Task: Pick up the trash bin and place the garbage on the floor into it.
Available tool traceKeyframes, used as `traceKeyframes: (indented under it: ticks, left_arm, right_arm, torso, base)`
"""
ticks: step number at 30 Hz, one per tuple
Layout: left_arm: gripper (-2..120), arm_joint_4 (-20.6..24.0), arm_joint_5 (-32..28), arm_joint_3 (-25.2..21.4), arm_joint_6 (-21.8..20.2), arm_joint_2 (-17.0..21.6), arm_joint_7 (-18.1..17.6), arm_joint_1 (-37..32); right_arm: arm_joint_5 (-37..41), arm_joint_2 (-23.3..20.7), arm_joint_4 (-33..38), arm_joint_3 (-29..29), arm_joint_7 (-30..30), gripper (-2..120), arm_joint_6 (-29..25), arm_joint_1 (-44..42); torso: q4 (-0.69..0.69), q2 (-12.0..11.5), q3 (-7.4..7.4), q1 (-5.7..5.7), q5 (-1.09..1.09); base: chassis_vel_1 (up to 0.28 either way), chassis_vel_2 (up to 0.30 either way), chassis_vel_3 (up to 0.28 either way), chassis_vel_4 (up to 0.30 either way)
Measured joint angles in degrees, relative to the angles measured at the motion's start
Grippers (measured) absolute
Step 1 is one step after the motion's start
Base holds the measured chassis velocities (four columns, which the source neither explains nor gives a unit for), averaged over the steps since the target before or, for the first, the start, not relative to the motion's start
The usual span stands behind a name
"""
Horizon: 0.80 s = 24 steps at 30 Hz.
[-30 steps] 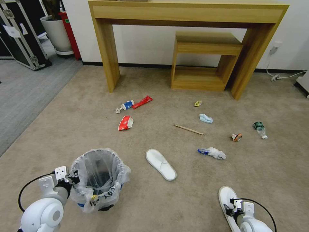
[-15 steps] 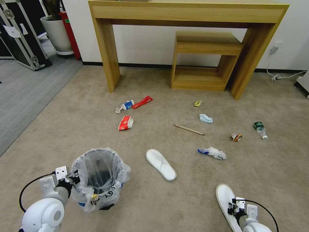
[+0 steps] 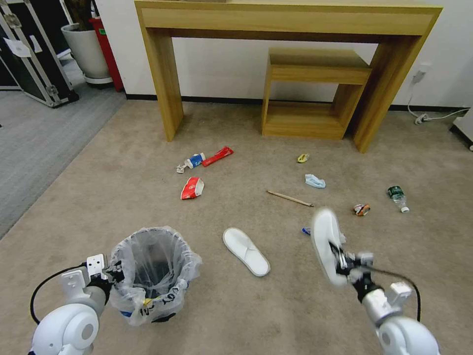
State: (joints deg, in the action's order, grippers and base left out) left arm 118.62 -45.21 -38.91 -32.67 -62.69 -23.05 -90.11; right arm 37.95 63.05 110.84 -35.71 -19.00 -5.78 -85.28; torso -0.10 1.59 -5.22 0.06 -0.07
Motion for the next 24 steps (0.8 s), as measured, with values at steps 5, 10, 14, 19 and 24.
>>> traceKeyframes:
  ticks: [5,10,14,19,24]
  left_arm:
    - [1,3.3,-2.5,0.2,-1.4,0.0,-0.8,-0.8]
    - [1,6.4,-4.2,-0.5,-2.0,0.3,-1.7,-1.1]
    - [1,8.5,-5.3,-0.9,-2.2,0.5,-2.1,-1.6]
    - [1,11.0,-6.3,-1.1,-2.6,1.0,-2.7,-2.0]
    - [1,12.2,-6.5,-0.8,-2.8,0.6,-2.8,-2.4]
  right_arm:
    - [7.5,-4.9,8.1,2.9,-2.5,0,-2.7,3.4]
    - [10.9,-6.8,11.9,4.8,-2.7,0,-2.8,5.6]
    - [12.3,-7.5,13.3,7.7,-2.7,0,-3.3,7.5]
    - [14.8,-8.6,13.9,14.0,-2.9,0,-4.3,14.0]
    - [17.2,-8.6,12.2,23.6,-4.0,0,-5.8,22.6]
  torso:
    - [0.00,0.0,0.00,0.00,-0.02]
    - [-0.01,0.0,0.00,0.01,0.01]
    - [-0.01,0.0,0.01,0.01,0.00]
    - [-0.01,0.0,0.01,0.01,-0.01]
    - [0.01,0.0,0.01,0.01,-0.01]
  base:
    - [0.000,0.000,0.000,0.000]
    - [0.000,0.000,0.000,0.000]
    - [0.000,0.000,0.000,0.000]
    - [0.000,0.000,0.000,0.000]
    - [0.000,0.000,0.000,0.000]
